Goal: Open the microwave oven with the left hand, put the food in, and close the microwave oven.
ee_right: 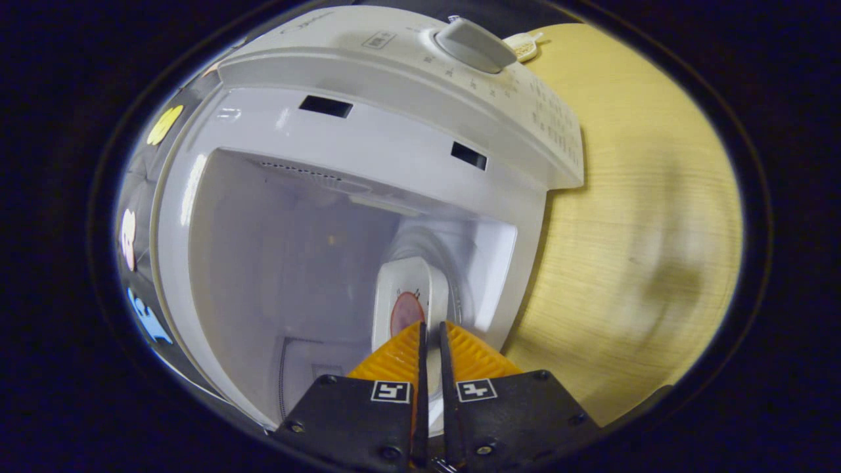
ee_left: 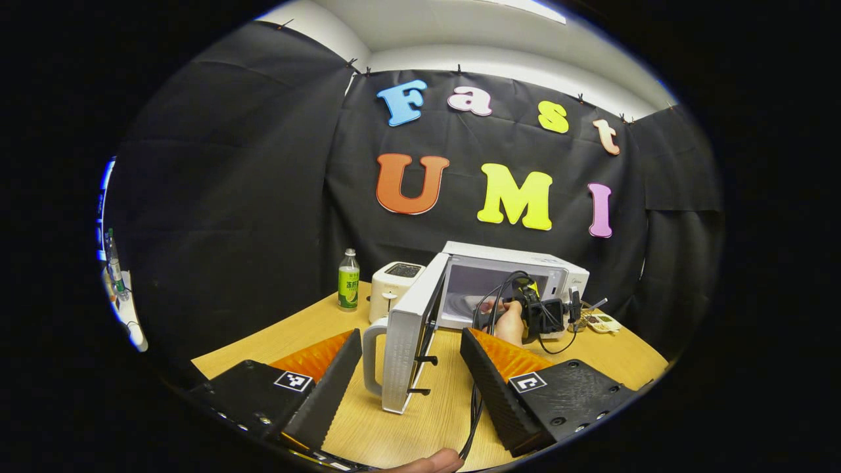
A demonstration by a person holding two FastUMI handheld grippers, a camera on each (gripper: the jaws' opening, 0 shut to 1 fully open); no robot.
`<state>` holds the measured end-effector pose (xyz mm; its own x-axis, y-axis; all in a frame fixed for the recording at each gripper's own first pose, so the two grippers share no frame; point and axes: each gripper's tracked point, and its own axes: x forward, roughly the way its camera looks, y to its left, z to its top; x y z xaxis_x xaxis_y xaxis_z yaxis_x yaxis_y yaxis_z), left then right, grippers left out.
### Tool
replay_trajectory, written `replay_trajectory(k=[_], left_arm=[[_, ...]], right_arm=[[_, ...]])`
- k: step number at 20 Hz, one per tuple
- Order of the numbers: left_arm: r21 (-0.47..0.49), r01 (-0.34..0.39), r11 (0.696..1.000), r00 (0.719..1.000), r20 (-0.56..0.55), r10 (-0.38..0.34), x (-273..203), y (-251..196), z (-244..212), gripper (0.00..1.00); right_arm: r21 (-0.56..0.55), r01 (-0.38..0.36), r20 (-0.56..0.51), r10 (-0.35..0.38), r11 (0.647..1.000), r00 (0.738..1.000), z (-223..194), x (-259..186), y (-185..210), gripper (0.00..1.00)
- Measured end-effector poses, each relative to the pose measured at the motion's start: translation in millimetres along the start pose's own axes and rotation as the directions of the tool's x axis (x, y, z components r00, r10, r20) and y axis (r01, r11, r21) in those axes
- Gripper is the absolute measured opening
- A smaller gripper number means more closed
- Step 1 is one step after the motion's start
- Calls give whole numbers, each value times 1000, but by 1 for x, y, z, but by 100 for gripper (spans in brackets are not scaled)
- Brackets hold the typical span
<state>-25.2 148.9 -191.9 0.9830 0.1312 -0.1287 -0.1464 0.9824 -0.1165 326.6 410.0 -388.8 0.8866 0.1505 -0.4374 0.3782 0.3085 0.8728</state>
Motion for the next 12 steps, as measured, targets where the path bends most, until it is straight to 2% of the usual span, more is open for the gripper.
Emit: replay_trajectory(k=[3,7,8,10,12], left_arm=[[-7,-1,1000,1000,-7,1,-3,3,-3,93],[-10,8,1000,1000,8,-8,-7,7,-4,93],[-9,1,1000,1000,12,-1,-7,11,-5,93],[-9,-16,1000,1000,19,16,-9,21,-4,93],[-19,-19,1000,1000,24,19,-13,28,-2,93]], right_arm=[[-71,-21,35,23,997,999,4,-2,7,31],[-215,-25,45,35,976,998,5,-8,9,36],[-255,-31,42,43,967,998,6,-12,12,38],[-342,-58,47,79,938,996,15,-21,23,54],[-452,-73,58,111,889,992,26,-30,32,62]])
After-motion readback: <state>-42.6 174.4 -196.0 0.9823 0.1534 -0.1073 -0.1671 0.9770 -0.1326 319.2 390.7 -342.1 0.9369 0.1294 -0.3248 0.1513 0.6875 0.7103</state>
